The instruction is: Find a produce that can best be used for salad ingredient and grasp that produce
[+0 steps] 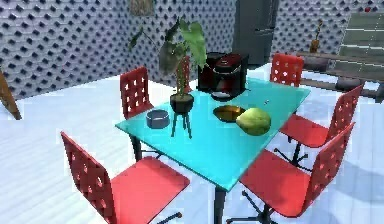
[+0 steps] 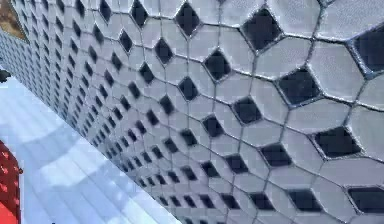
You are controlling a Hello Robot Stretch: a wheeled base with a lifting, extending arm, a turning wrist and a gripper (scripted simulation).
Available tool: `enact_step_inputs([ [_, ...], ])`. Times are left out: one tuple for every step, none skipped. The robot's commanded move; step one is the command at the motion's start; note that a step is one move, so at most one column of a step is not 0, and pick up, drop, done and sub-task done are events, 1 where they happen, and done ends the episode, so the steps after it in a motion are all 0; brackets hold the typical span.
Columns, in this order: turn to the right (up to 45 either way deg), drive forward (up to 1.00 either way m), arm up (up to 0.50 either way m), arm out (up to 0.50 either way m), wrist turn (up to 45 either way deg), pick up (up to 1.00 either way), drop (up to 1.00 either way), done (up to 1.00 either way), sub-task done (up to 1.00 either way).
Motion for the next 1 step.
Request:
enact_step_inputs([
  [-45.0, 0.0, 0.0, 0.0, 0.0, 0.0, 0.0, 0.0, 0.0],
])
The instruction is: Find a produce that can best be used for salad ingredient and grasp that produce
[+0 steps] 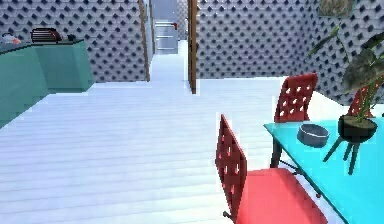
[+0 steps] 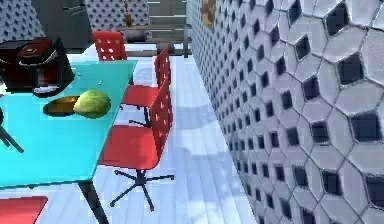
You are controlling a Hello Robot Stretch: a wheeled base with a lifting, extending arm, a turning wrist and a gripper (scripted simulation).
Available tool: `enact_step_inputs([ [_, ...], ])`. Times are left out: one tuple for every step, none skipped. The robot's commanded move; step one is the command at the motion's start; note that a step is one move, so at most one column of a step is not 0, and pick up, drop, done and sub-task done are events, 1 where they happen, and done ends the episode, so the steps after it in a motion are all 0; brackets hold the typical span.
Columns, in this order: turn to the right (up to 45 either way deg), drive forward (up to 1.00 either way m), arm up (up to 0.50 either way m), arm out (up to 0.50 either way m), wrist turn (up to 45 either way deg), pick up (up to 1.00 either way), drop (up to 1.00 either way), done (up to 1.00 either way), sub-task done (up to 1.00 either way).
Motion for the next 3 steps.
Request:
enact_step_inputs([
  [-24.0, 0.0, 0.0, 0.0, 0.0, 0.0, 0.0, 0.0, 0.0],
  [45.0, 0.0, 0.0, 0.0, 0.0, 0.0, 0.0, 0.0, 0.0],
  [45.0, 0.0, 0.0, 0.0, 0.0, 0.0, 0.0, 0.0, 0.0],
])
